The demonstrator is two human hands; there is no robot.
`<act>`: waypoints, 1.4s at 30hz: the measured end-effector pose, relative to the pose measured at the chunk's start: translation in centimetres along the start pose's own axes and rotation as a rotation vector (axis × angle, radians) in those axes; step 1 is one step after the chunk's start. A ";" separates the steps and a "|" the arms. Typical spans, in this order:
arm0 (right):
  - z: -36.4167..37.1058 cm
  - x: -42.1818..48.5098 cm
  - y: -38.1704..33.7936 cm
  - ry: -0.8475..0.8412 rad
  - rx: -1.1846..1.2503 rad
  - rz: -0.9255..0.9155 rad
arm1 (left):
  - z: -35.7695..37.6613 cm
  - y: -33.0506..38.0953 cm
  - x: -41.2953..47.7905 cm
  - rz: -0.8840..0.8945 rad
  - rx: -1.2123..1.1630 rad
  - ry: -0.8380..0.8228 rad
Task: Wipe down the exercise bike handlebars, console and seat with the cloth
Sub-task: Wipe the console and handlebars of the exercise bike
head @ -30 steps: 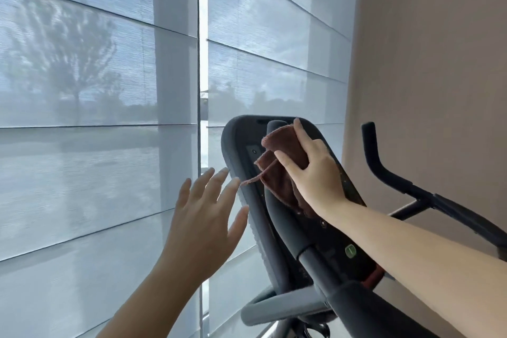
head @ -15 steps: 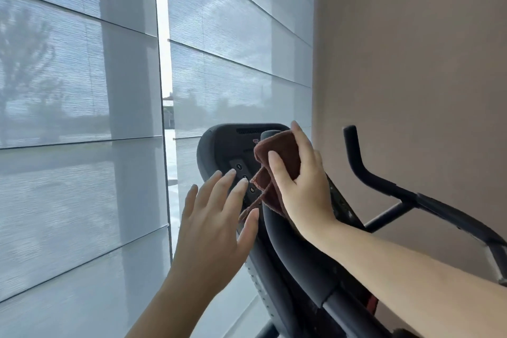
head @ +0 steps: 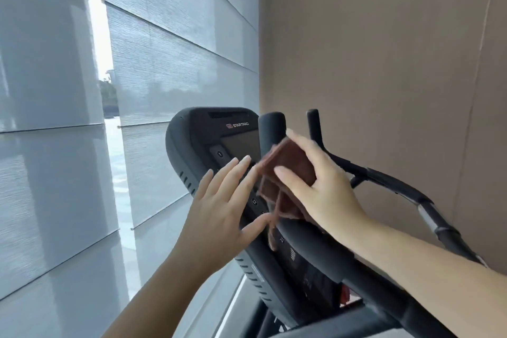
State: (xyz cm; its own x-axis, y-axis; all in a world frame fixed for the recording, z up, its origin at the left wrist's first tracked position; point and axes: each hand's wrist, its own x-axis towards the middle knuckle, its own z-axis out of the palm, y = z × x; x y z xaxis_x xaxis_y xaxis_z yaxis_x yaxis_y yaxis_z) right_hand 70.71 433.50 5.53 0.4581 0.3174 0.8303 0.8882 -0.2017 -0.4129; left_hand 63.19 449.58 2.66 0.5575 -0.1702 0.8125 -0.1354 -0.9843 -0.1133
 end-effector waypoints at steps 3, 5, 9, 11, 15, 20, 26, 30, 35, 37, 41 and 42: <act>0.8 2.1 -0.9 0.076 0.005 0.009 | -0.2 -1.1 0.9 0.069 -0.025 0.030; 0.0 0.4 -0.5 -0.031 -0.060 -0.013 | -0.6 -2.2 1.6 0.134 -0.015 0.070; -2.4 -4.1 0.7 -0.227 -0.310 0.008 | -1.1 -3.5 3.6 0.291 0.029 0.100; -2.4 -3.7 0.9 -0.175 -0.258 0.037 | -0.9 -3.5 4.4 0.342 0.019 0.112; -0.7 -1.3 0.1 -0.004 -0.147 0.046 | -0.1 -4.3 5.1 0.407 0.000 0.141; -0.9 -1.4 -0.5 0.015 -0.162 0.062 | -0.1 -4.7 6.5 0.449 -0.064 0.147; -3.7 -5.1 -0.2 -0.328 -0.414 0.085 | -0.3 -4.4 6.5 0.433 -0.111 0.123; -2.5 -2.6 -1.1 -0.109 -0.224 0.005 | -0.9 -3.9 6.3 0.376 -0.113 0.078; 0.0 1.9 -1.8 0.172 -0.025 0.015 | -1.3 -3.6 6.0 0.325 -0.133 0.035; -0.3 0.2 -1.0 0.086 -0.085 -0.020 | -1.0 -3.7 5.7 0.303 -0.125 0.057; -1.4 -3.5 0.3 -0.093 -0.292 -0.081 | 0.0 -3.6 5.1 0.239 -0.165 0.084; -1.4 -3.2 0.1 -0.084 -0.298 -0.082 | 0.1 -3.5 5.0 0.234 -0.178 0.088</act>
State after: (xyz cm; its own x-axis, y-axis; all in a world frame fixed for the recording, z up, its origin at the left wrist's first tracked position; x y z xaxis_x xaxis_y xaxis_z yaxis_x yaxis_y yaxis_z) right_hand 69.27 431.13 3.32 0.3982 0.4163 0.8174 0.8781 -0.4308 -0.2083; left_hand 66.56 452.19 7.09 0.4226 -0.3794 0.8231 -0.3974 -0.8938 -0.2080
